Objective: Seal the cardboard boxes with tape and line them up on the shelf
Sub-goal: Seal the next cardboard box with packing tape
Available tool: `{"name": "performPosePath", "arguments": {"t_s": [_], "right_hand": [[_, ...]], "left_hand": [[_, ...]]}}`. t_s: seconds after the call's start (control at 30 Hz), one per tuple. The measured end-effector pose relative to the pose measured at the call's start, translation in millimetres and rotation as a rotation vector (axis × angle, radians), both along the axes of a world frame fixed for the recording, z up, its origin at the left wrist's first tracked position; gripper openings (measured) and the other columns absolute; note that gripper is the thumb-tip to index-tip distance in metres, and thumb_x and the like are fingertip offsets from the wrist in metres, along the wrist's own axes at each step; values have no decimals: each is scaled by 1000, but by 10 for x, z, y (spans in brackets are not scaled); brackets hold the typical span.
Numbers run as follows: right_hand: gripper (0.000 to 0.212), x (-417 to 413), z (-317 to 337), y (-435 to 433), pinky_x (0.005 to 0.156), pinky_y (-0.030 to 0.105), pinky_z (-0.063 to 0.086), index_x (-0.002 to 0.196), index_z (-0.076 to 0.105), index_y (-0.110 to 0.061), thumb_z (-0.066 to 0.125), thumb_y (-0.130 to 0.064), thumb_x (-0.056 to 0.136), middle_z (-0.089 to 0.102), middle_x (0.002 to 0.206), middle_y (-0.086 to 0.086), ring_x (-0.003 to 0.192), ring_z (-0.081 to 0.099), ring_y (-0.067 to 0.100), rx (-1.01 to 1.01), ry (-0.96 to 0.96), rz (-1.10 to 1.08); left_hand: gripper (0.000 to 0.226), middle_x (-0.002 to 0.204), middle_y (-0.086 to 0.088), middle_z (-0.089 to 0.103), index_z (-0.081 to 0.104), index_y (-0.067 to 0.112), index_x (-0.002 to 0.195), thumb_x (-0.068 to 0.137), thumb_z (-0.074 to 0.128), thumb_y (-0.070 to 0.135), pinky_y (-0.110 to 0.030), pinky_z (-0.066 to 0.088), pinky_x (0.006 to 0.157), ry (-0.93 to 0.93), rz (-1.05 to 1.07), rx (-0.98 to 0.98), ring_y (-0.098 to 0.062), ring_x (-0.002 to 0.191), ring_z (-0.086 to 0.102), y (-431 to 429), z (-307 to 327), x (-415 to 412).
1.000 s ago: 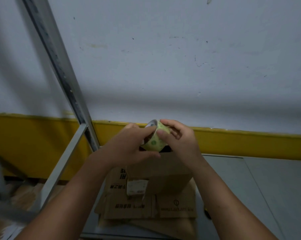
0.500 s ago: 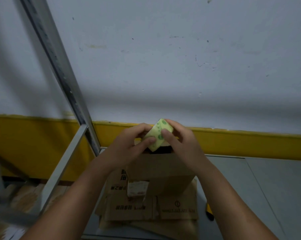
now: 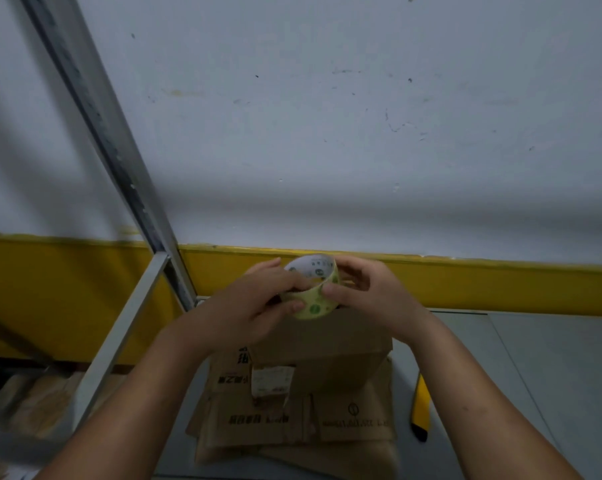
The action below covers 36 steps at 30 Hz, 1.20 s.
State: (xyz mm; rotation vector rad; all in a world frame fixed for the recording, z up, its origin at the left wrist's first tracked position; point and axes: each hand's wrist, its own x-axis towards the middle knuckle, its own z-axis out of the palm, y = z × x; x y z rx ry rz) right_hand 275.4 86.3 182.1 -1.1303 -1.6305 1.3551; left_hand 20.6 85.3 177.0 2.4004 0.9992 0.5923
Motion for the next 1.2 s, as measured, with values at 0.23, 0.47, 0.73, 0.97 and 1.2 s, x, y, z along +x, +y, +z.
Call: {"name": "performPosePath", "arguments": {"t_s": [0.23, 0.47, 0.73, 0.97, 1.2], "right_hand": [[75, -246, -116, -152, 98, 22, 52, 131, 66, -24, 93, -49, 66, 63, 122, -17, 117, 60, 1, 510, -302, -228], [54, -219, -17, -221, 94, 21, 51, 119, 71, -16, 86, -47, 78, 68, 119, -8, 114, 62, 4, 663, -351, -252], [5, -277, 80, -134, 78, 30, 50, 99, 66, -9, 62, -7, 100, 61, 98, 1, 94, 60, 15, 770, -318, -334], [4, -340, 11, -202, 82, 28, 52, 98, 68, -5, 64, -5, 99, 65, 100, 5, 97, 63, 18, 865, -271, -402], [17, -416, 18, -221, 92, 24, 52, 110, 74, -1, 69, -11, 98, 67, 109, 6, 105, 64, 16, 916, -272, -410]], "left_hand": [[27, 124, 7, 61, 51, 35, 128, 103, 58, 39, -35, 53, 92, 171, 56, -23, -19, 117, 54, -51, -44, 209], [37, 118, -2, 59, 48, 29, 129, 97, 42, 46, -53, 55, 85, 244, 82, -88, -24, 108, 54, -95, -171, 145], [49, 127, 3, 63, 49, 24, 139, 103, 39, 55, -46, 51, 95, 191, 58, -38, -20, 120, 50, -109, -17, 167], [38, 128, 4, 64, 55, 21, 136, 104, 49, 41, -33, 47, 101, 125, 59, 18, -19, 120, 50, -125, 0, 169], [47, 122, 7, 67, 49, 54, 135, 106, 61, 19, -36, 58, 95, -429, 116, -211, -16, 114, 67, -257, 7, 419]]}}
